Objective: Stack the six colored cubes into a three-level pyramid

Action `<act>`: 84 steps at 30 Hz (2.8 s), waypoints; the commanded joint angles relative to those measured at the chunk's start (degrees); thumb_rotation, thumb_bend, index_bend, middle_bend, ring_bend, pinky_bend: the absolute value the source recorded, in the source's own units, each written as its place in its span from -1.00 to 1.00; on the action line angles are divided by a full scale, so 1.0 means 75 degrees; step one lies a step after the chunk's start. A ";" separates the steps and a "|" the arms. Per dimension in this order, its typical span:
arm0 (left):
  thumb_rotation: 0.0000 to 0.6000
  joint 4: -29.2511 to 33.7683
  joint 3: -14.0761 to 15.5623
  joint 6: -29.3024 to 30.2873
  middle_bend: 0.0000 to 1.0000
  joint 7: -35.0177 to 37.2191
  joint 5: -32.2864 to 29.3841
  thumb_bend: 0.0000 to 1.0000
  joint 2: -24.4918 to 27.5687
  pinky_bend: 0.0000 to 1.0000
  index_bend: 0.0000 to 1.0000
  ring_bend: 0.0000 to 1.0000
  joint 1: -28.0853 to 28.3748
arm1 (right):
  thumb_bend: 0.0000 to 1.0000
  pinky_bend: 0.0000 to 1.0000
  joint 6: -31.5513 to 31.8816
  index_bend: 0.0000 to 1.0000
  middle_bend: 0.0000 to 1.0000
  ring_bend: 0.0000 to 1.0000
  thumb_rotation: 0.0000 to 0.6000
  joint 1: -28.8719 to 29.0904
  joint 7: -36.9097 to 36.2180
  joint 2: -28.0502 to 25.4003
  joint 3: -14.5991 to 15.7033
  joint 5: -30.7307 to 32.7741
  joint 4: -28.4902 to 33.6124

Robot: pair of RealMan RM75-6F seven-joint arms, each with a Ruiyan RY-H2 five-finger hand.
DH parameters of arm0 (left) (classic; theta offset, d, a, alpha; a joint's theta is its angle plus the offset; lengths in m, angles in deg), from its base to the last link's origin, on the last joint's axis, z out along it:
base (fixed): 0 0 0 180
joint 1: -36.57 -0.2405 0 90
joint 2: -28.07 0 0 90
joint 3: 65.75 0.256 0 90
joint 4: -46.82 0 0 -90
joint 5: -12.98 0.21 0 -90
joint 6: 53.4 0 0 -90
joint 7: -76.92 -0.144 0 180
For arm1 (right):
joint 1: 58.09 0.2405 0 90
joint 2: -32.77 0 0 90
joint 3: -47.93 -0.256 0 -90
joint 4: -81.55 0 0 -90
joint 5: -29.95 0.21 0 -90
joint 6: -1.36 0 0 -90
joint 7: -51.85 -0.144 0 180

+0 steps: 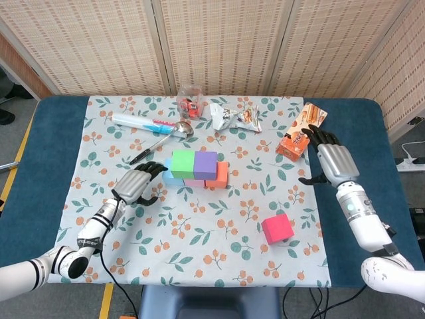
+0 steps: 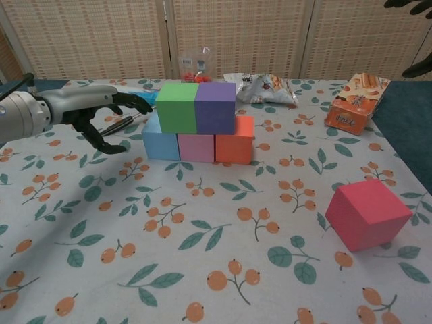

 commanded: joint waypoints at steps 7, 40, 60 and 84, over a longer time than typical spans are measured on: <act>1.00 0.0112 0.0130 0.0193 -0.80 0.0236 -0.0074 -0.35 0.0296 -0.71 -0.74 -0.89 -0.0333 | -1.00 -0.69 -0.1216 -1.00 -0.80 -0.95 1.00 0.0542 0.0362 0.0557 0.0413 0.0139 -0.0482; 1.00 -0.0552 0.0405 -0.0356 -0.77 -0.0091 -0.0092 -0.35 -0.0478 -0.71 -0.74 -0.89 -0.0171 | -0.88 -0.80 -0.2930 -1.00 -0.71 -1.00 1.00 0.2841 0.0766 0.3402 0.1005 0.1561 -0.3064; 1.00 -0.0939 0.0360 -0.0538 -0.78 0.0122 -0.0068 -0.36 -0.0741 -0.71 -0.74 -0.89 -0.0099 | -0.88 -0.80 -0.3016 -1.00 -0.71 -1.00 1.00 0.3190 0.0698 0.3797 0.1231 0.1709 -0.3574; 1.00 -0.0935 0.0409 -0.0536 -0.78 0.0298 0.0133 -0.35 -0.0730 -0.71 -0.73 -0.89 -0.0120 | -0.88 -0.80 -0.2862 -1.00 -0.71 -1.00 1.00 0.3312 0.0734 0.3792 0.1466 0.1854 -0.3453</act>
